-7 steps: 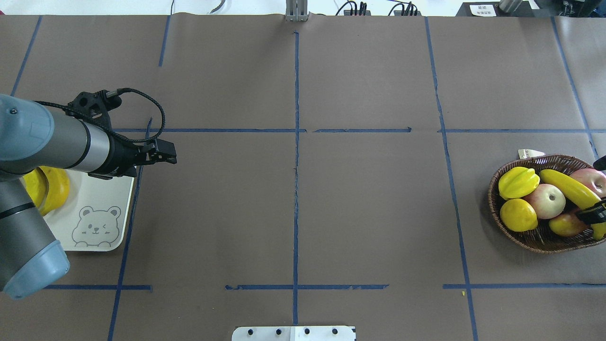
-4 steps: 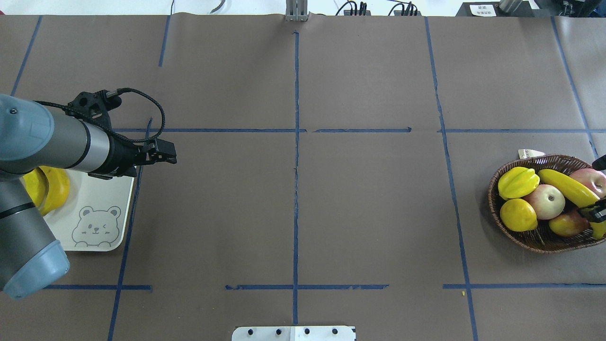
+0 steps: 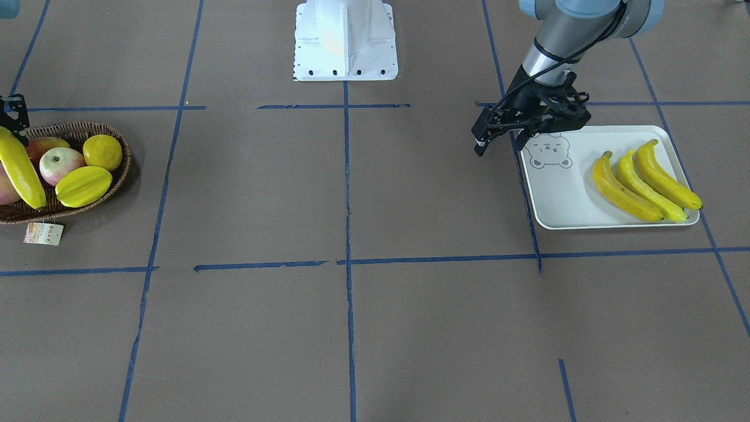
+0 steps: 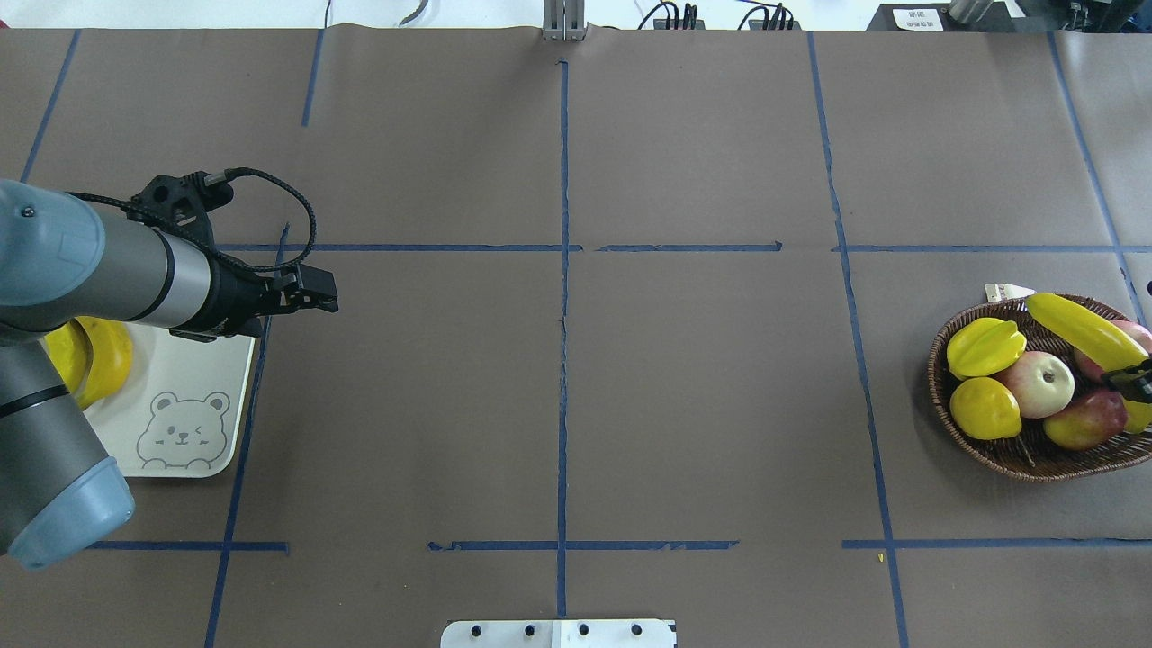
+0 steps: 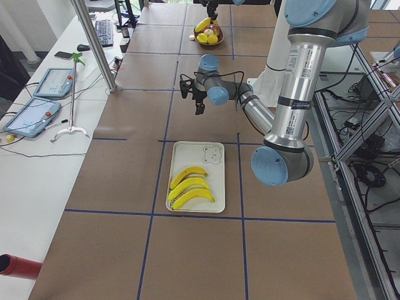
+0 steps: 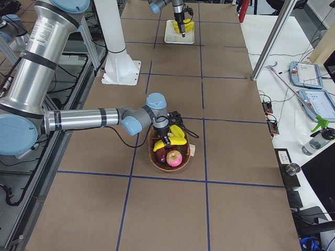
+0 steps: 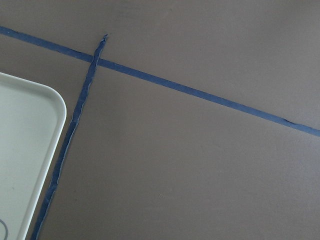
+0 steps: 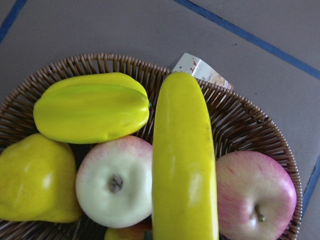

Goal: Transfer all bananas from basket to plate

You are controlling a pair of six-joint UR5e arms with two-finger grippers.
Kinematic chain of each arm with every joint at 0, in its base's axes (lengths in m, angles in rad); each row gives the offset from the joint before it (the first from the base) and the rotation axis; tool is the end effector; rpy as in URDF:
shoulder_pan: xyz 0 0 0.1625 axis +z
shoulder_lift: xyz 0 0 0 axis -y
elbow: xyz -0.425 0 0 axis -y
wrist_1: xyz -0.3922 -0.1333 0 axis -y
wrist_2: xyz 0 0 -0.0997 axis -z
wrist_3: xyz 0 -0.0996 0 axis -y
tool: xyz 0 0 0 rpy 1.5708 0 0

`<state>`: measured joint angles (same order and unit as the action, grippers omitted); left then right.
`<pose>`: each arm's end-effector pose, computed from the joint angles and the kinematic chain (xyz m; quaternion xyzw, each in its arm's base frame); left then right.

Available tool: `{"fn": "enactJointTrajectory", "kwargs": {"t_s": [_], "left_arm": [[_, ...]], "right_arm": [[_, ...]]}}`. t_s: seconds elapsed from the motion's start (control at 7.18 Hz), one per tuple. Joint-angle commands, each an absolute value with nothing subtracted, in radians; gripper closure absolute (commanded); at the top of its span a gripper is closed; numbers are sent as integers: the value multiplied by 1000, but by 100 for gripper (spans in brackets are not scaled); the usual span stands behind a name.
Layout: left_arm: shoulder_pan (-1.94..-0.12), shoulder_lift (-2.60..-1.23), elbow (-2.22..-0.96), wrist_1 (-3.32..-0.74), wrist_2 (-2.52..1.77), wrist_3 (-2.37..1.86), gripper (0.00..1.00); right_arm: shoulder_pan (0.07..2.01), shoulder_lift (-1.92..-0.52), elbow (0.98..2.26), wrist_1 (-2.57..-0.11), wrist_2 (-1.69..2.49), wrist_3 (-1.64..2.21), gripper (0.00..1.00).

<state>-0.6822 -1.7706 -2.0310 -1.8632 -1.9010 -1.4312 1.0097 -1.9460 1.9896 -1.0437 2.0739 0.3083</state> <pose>0.3467 -0.4118 0.3120 0.0467 0.4729 -0.1623 0.8648 -0.1231 -0.3562 0.5604 0.1467 -0.3314 -0.1867 0.9131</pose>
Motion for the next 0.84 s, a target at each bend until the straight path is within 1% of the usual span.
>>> {"fn": "enactJointTrajectory", "kwargs": {"t_s": [0.0,0.14,0.28,0.42,0.56,0.7], "left_arm": [[-678,-1786,-2033,-1870,-1902,-1431,0],[-677,-1805,-2031,-1870,-1911,-1433,0],[-676,-1833,-2028,-1873,-1949,-1433,0],[-676,-1856,-2028,-1875,-1953,-1434,0],[-676,-1879,-2025,-1876,-1953,-1437,0],[-676,-1916,-2017,-1876,-1951,-1480,0]], "right_arm": [[1022,-1901,2013,-1036,2152,327,100],[1020,-1852,2016,-1034,2166,412,100],[1019,-1756,2011,-1034,2190,555,100],[1002,-1709,2010,-1032,2222,616,100],[979,-1648,2003,-1032,2230,652,100],[927,-1573,2000,-1031,2224,776,100]]}}
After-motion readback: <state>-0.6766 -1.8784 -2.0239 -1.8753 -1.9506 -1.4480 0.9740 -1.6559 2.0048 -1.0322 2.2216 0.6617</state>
